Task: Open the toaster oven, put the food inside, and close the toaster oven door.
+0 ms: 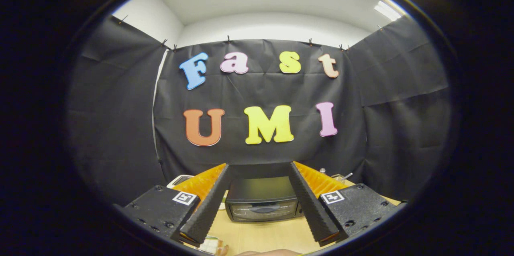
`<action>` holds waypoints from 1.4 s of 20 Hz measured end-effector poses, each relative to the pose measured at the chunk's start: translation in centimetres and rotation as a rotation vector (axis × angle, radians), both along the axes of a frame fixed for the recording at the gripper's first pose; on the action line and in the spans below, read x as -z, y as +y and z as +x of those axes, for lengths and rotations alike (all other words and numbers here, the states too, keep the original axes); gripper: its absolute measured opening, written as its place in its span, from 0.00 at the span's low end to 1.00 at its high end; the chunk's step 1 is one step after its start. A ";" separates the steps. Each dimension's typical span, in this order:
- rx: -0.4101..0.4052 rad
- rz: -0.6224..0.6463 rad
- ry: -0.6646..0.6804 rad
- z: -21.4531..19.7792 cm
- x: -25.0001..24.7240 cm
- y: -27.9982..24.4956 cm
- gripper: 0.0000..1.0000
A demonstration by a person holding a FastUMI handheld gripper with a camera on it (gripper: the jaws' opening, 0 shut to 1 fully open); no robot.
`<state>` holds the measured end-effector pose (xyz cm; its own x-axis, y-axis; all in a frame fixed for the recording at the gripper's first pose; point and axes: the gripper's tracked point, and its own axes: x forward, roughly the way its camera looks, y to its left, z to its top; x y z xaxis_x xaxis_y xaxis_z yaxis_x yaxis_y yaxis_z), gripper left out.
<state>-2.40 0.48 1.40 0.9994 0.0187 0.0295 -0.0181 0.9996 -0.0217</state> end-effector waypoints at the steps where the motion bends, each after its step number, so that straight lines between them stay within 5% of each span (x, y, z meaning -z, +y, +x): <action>1: -0.009 -0.002 -0.003 -0.1 -0.1 0.3 0.97; 8: -0.020 0.020 0.042 0.4 1.5 0.4 0.96; 22: 0.059 -0.005 0.323 15.5 15.7 -3.7 0.95; 28: 0.051 -0.046 0.412 18.6 21.8 -4.0 0.96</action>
